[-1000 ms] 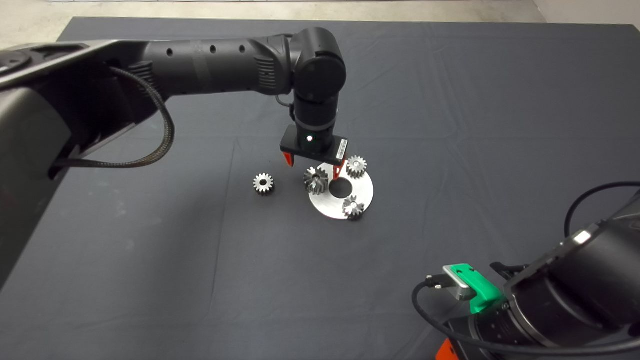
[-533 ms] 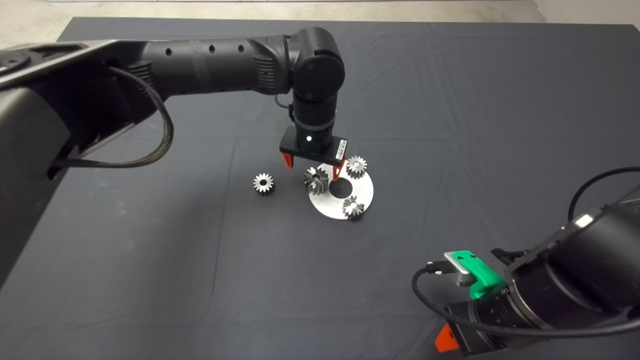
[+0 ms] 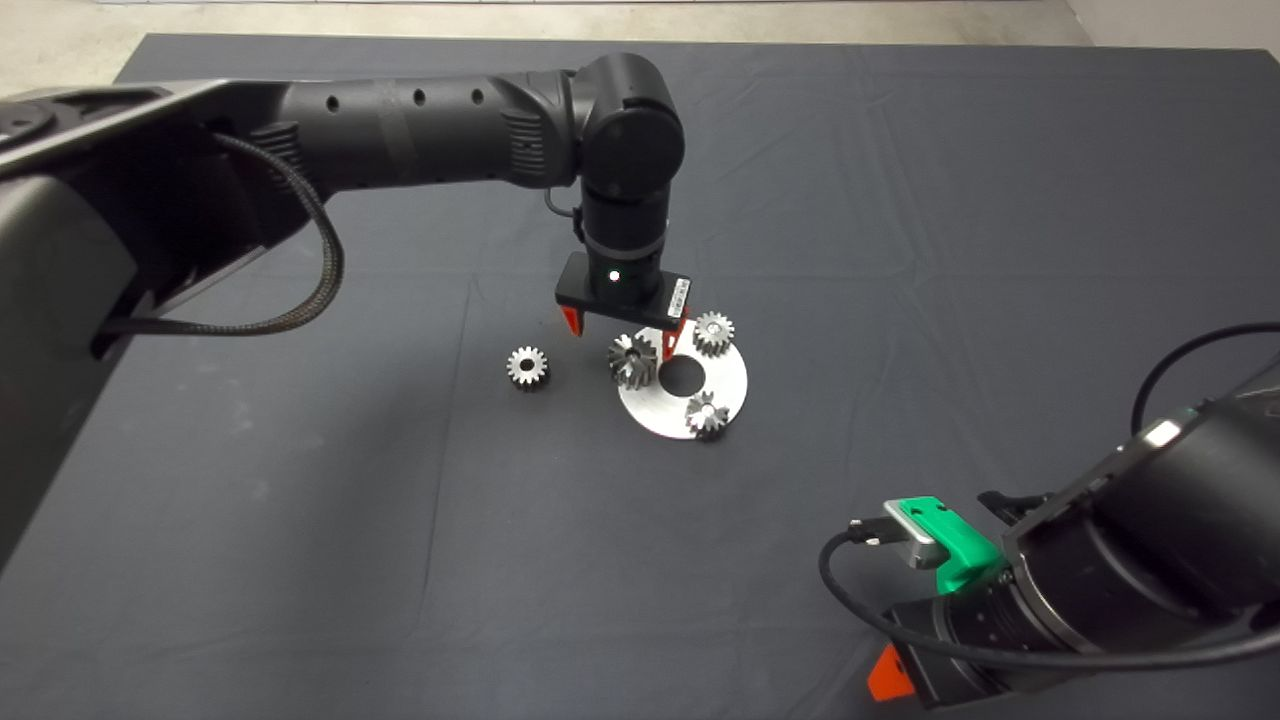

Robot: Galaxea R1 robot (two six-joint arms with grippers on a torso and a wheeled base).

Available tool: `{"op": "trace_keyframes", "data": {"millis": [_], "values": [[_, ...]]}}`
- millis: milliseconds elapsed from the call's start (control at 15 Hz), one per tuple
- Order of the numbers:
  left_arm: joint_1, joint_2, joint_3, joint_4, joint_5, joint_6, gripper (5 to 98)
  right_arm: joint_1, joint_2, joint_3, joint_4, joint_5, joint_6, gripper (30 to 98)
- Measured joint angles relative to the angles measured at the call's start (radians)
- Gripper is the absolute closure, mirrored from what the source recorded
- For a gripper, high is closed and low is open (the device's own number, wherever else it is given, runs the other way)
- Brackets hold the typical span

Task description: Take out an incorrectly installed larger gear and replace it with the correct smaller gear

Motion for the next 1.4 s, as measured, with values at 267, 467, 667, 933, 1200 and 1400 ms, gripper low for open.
{"op": "trace_keyframes", "data": {"millis": [267,467,667,933,1200,1400], "values": [[0.001,0.001,0.0,0.0,0.0,0.0,20.6,0.0,0.002,0.0,0.0,0.0,0.0,70.1],[0.003,0.004,-0.009,0.0,0.0,0.0,20.6,0.0,0.008,0.0,0.001,0.0,0.0,70.1],[0.018,0.004,-0.016,0.002,-0.004,0.001,20.6,0.0,0.01,0.0,0.001,0.001,0.0,70.1],[0.074,0.004,-0.016,0.027,-0.049,0.0,20.6,0.0,0.01,-0.002,0.001,0.0,0.0,70.1],[0.081,0.004,-0.016,0.064,-0.05,0.003,20.6,0.0,0.013,-0.002,0.001,0.0,0.0,70.1],[0.08,0.013,-0.02,0.065,-0.05,0.013,20.6,0.0,0.013,-0.002,0.001,0.0,0.0,70.1]]}}
